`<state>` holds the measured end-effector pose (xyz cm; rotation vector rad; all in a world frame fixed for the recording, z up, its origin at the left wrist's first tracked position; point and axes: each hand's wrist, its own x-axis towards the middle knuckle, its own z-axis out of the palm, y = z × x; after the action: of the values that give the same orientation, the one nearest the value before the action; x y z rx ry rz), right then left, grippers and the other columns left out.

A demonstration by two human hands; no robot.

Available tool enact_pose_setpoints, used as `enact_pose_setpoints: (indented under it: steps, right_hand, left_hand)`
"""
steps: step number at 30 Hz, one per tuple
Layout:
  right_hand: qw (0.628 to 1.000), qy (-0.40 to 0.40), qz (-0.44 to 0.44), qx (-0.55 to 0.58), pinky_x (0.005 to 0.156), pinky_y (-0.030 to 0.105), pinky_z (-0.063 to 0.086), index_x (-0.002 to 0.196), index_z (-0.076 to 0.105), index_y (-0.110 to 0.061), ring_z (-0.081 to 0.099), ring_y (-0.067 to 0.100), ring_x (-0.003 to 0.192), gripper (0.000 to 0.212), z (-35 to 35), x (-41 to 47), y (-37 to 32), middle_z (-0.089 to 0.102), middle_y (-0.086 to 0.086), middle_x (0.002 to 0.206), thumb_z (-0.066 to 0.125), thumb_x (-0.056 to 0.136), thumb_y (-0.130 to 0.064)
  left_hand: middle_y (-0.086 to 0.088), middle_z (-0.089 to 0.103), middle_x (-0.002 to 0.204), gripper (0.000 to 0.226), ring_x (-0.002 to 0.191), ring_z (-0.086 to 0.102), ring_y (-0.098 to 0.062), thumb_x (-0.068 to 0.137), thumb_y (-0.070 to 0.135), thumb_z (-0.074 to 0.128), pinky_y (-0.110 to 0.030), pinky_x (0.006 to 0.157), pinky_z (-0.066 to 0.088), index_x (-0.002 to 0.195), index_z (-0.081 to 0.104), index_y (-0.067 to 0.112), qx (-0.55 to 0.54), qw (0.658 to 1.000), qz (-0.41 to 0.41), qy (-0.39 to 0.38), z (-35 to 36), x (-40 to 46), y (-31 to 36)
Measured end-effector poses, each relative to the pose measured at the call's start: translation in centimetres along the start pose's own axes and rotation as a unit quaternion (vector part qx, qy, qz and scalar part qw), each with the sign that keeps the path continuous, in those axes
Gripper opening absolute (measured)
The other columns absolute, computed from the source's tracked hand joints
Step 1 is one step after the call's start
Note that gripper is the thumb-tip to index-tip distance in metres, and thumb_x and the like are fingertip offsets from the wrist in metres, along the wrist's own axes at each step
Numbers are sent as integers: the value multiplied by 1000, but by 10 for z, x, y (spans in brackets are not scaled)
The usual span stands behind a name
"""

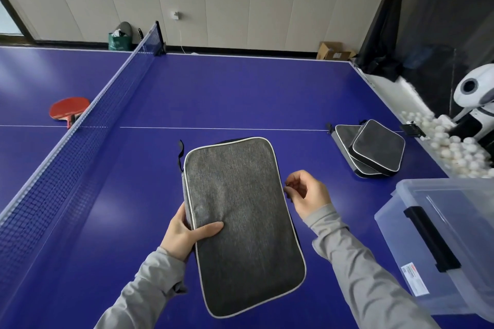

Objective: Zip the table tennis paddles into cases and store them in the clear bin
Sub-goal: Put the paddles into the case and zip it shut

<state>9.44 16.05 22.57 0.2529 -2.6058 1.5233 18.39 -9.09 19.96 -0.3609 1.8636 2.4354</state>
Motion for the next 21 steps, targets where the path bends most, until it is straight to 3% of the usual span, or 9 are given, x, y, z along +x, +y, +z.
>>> enact_pose_setpoints:
  steps: [8,13,18,21]
  right_hand:
    - [999,5,-29,14,57,12,49,72,53,-30,58,-1,52,38,-8,9,-9,60,-11,62,61,81,5]
    - [999,12,-31,0,62,22,52,73,53,-28,57,-1,53,34,-14,12,-10,60,-11,63,63,80,4]
    - [994,-49,-40,-89,59,18,46,74,51,-18,55,7,50,22,-16,7,-6,56,-13,57,63,82,-2]
    - [994,-82,-4,-71,50,11,42,71,47,-21,51,2,39,27,-13,-1,0,58,-11,53,58,86,-2]
  left_hand:
    - [-7,73,90,95,83,71,-24,18,31,96,-31,63,57,103,59,9,-5,999,-23,-27,0,-3,1]
    - [-7,72,97,94,90,70,-24,24,30,97,-30,68,56,108,59,11,28,999,-18,-43,-3,-5,0]
    - [-6,72,100,84,91,70,-21,33,26,95,-27,69,56,108,60,14,61,997,-2,-47,-12,-2,0]
    - [-7,72,96,83,88,70,-23,30,31,96,-29,68,56,103,62,16,59,997,-1,-41,-17,-2,0]
